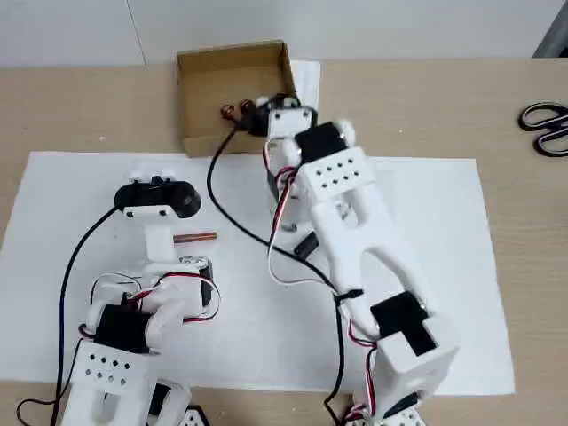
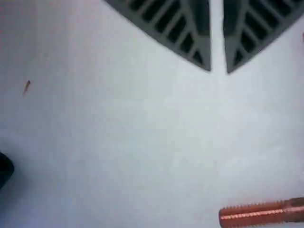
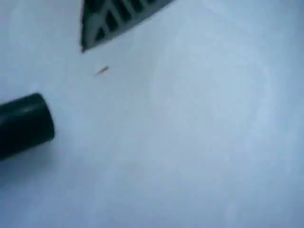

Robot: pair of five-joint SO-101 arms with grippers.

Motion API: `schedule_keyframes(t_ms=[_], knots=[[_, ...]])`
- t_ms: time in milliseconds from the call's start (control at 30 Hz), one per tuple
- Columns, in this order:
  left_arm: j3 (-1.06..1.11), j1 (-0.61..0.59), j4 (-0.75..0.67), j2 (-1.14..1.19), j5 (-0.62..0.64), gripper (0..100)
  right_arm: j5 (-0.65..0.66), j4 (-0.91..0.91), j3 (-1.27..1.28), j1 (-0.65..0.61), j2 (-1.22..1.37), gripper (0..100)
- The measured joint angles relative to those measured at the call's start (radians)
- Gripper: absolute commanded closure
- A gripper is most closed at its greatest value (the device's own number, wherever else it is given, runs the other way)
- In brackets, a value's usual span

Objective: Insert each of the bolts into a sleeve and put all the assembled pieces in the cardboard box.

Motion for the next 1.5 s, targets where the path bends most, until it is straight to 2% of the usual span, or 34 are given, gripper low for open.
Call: schedule_keyframes(t_ms=[200, 433, 633, 1500], knots=[[0.0, 0.0, 0.0, 0.0, 0.0, 99, -0.126, 0.0, 0.075, 0.005, -0.002, 73.3], [0.0, 0.0, -0.006, 0.0, 0.0, 99, -0.334, 0.0, 0.091, 0.0, 0.005, 73.3], [0.0, 0.0, -0.006, 0.0, 0.0, 99, -0.462, -0.009, 0.091, 0.0, 0.132, 73.4], [0.0, 0.0, -0.006, 0.0, 0.0, 99, -0.491, -0.348, 0.089, -0.002, 0.239, 73.4]])
